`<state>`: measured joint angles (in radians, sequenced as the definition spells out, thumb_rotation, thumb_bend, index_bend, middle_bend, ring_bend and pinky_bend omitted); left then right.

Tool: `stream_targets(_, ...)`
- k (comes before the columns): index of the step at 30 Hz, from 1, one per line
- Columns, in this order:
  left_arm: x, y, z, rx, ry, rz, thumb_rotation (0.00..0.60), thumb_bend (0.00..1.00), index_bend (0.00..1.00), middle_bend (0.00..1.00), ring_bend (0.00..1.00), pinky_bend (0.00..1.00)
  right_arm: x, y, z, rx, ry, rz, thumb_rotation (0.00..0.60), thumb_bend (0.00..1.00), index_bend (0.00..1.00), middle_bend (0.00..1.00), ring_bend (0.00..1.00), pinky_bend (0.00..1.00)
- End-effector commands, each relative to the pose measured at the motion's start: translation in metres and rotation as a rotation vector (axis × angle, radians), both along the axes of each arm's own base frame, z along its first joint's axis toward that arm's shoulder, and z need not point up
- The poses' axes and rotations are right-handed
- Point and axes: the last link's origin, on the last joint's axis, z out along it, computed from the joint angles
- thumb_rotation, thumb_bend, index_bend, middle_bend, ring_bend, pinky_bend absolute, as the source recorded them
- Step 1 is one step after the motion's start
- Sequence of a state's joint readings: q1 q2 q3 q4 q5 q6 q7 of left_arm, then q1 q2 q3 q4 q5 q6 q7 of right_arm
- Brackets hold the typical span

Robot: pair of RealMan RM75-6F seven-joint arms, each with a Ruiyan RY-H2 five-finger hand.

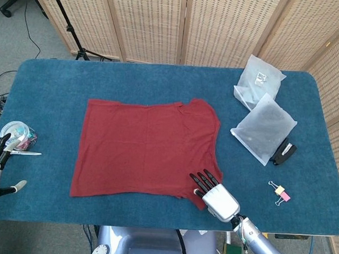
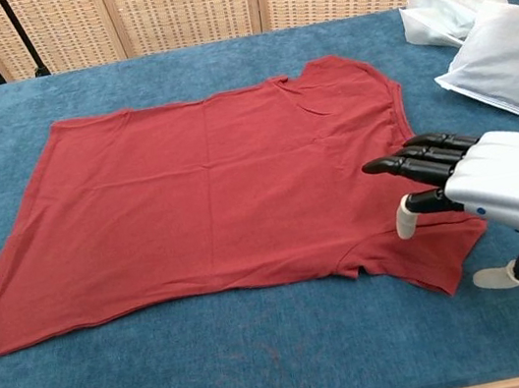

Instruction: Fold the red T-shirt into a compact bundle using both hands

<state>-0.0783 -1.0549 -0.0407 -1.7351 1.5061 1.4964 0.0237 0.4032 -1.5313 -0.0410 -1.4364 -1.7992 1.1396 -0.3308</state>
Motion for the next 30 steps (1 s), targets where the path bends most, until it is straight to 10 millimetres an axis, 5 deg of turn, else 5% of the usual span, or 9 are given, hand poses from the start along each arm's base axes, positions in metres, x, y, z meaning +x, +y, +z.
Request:
stream_targets(1, 0.0, 0.0, 0.0, -0.003, 0.0, 0.001, 0.6, 0.0, 0.0, 0.0, 0.0, 0.0, 0.002, -0.001, -0.004, 0.002, 0.006, -0.001, 0.6, 0.21, 0.35, 0.0, 0.0, 0.0)
stream_targets(13, 0.0, 0.001, -0.001, -0.004, 0.002, 0.005, 0.6, 0.0, 0.0, 0.0, 0.0, 0.0, 0.012, -0.006, -0.016, -0.004, -0.018, -0.004, 0.6, 0.44, 0.42, 0.0, 0.0, 0.0)
stream_targets(30, -0.004, 0.0, -0.016, -0.058, 0.022, -0.017, 0.6, 0.0, 0.0, 0.0, 0.0, 0.0, 0.008, -0.008, -0.016, -0.003, -0.036, -0.003, 0.6, 0.46, 0.59, 0.0, 0.0, 0.0)
